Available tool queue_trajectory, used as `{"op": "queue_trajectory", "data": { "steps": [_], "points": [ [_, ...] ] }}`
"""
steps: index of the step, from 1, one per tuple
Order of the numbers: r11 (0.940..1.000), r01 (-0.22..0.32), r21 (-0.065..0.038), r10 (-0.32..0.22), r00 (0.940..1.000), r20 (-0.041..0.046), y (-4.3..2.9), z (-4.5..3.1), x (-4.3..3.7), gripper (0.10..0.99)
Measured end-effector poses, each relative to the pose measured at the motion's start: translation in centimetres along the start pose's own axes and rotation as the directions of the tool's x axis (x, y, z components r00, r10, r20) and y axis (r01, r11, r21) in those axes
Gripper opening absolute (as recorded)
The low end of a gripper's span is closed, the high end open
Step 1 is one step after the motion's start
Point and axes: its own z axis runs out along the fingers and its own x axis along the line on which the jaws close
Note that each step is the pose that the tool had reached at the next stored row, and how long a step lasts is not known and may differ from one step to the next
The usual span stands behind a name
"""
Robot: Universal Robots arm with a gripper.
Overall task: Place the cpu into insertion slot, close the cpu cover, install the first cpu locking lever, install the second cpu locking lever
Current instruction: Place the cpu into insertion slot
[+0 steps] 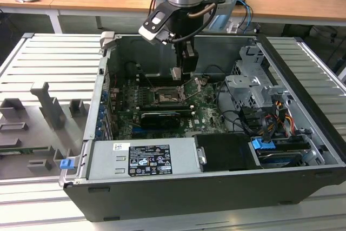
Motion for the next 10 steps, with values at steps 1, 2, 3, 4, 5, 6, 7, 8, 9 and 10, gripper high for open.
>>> {"op": "queue_trajectory", "data": {
  "steps": [1,2,3,4,5,6,7,8,9,10],
  "points": [
    [1.0,0.0,0.0,0.0,1.0,0.0001,0.0,0.04,0.0,0.522],
    [1.0,0.0,0.0,0.0,1.0,0.0,-0.01,0.09,0.0,0.522],
    [1.0,0.0,0.0,0.0,1.0,0.0,-0.01,0.15,0.0,0.522],
    [1.0,0.0,0.0,0.0,1.0,0.0001,-0.02,0.21,0.0,0.522],
    [1.0,-0.001,0.0,0.001,1.0,0.0001,-0.03,0.29,-0.01,0.522],
    [1.0,-0.001,0.0,0.001,1.0,0.0001,-0.03,0.33,-0.01,0.522],
    [1.0,-0.001,0.0,0.001,1.0,0.0001,-0.03,0.37,-0.01,0.522],
    [1.0,-0.001,0.0,0.001,1.0,0.0001,-0.04,0.42,-0.01,0.522],
    [1.0,-0.001,0.0,0.001,1.0,0.0002,-0.04,0.45,-0.01,0.522],
    [1.0,-0.001,0.0,0.001,1.0,0.0002,-0.05,0.51,-0.01,0.522]
  ]
}}
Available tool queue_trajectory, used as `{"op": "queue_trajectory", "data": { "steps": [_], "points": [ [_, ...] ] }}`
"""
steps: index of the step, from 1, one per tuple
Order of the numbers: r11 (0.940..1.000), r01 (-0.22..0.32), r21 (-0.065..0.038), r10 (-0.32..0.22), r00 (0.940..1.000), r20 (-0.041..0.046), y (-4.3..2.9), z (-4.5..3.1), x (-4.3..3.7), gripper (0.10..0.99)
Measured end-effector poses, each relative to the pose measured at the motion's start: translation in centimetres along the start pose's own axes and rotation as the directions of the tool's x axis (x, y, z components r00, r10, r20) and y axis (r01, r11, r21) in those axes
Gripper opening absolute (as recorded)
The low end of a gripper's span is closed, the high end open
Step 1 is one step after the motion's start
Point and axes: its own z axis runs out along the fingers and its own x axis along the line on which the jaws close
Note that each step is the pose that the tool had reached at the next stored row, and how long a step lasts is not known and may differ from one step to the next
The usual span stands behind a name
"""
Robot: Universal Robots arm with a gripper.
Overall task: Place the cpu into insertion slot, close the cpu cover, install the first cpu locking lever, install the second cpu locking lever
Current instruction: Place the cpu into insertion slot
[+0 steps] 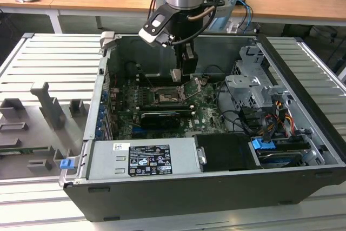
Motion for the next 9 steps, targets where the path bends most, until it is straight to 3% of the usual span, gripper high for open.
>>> {"op": "queue_trajectory", "data": {
  "steps": [9],
  "points": [
    [1.0,-0.001,0.0,0.001,1.0,0.0001,-0.03,0.36,0.0,0.522]
  ]
}}
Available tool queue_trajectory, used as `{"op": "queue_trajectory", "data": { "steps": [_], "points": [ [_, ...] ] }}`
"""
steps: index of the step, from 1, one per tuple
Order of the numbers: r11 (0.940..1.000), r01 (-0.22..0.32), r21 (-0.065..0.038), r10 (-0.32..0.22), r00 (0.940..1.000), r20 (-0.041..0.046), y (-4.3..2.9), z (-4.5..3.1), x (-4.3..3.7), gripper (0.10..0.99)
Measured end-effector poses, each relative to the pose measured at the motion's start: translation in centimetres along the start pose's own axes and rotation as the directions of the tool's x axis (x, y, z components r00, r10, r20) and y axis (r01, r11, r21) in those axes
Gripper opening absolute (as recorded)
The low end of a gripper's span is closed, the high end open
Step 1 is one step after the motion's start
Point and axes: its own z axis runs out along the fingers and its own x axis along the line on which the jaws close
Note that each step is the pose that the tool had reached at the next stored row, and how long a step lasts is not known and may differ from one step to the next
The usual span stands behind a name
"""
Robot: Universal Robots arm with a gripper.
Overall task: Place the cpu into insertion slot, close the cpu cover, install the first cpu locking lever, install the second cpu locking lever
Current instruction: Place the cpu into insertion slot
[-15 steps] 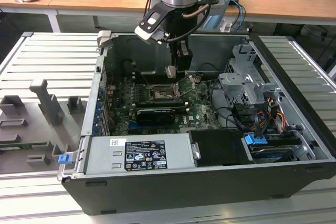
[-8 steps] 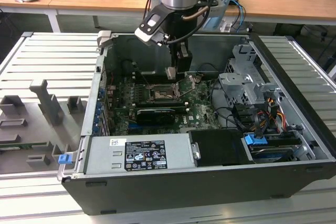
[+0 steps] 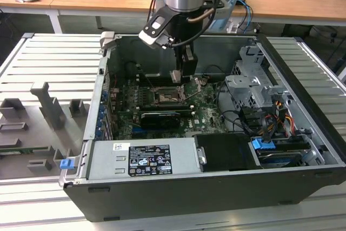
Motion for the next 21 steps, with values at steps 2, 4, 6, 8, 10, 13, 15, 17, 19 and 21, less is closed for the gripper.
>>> {"op": "queue_trajectory", "data": {
  "steps": [2,4,6,8,10,13,15,17,19,21],
  "points": [
    [1.0,0.0,0.0,0.0,1.0,-0.0001,-0.01,0.11,0.0,0.522],
    [1.0,0.0,0.0,0.0,1.0,0.0,-0.02,0.22,0.0,0.522],
    [1.0,-0.001,0.0,0.001,1.0,0.0,-0.03,0.33,0.0,0.522],
    [1.0,-0.001,0.0,0.001,1.0,0.0001,-0.04,0.42,0.0,0.522],
    [1.0,-0.001,0.0,0.001,1.0,0.0,-0.04,0.5,0.0,0.522],
    [1.0,-0.001,0.0,0.001,1.0,0.0,-0.05,0.62,0.0,0.522],
    [1.0,-0.002,0.0,0.002,1.0,0.0,-0.06,0.7,0.0,0.522],
    [1.0,-0.002,0.0,0.002,1.0,0.0001,-0.07,0.8,-0.01,0.522],
    [1.0,-0.003,0.0,0.003,1.0,0.0001,-0.08,0.94,-0.01,0.522],
    [0.9998,-0.018,0.0,0.018,0.9998,0.0008,-0.11,1.19,-0.01,0.522]
  ]
}}
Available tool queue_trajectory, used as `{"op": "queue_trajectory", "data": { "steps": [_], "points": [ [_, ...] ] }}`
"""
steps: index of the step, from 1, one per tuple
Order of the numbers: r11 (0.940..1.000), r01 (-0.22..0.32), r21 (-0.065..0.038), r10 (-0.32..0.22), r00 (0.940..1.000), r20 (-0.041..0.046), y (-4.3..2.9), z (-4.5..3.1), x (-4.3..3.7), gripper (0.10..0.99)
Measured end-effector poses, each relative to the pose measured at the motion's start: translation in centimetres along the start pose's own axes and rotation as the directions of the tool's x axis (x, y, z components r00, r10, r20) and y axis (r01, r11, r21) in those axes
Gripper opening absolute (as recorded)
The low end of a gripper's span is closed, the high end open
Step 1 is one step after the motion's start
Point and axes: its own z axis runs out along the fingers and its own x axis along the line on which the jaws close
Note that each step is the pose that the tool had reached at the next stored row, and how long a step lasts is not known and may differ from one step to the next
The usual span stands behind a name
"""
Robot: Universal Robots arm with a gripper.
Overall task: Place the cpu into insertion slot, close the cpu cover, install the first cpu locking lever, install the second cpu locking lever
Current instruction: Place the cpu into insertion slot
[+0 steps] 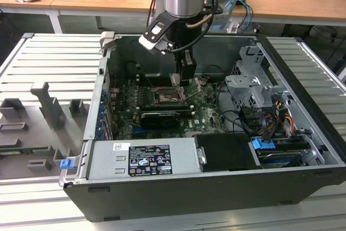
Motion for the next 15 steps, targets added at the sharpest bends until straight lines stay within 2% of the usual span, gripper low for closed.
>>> {"op": "queue_trajectory", "data": {
  "steps": [3,7,9,11,15],
  "points": [
    [1.0,-0.006,-0.002,0.006,1.0,0.0007,-0.1,0.3,0.0,0.522],
    [0.9999,-0.006,-0.012,0.006,1.0,0.0013,-0.36,0.66,0.01,0.522],
    [0.9999,-0.006,-0.013,0.006,1.0,0.0014,-0.66,0.78,0.02,0.522],
    [0.9999,-0.009,-0.013,0.009,1.0,0.0015,-1.42,0.92,0.08,0.522],
    [0.9996,-0.025,-0.014,0.025,0.9997,0.003,-1.76,1.79,0.07,0.522]
  ]
}}
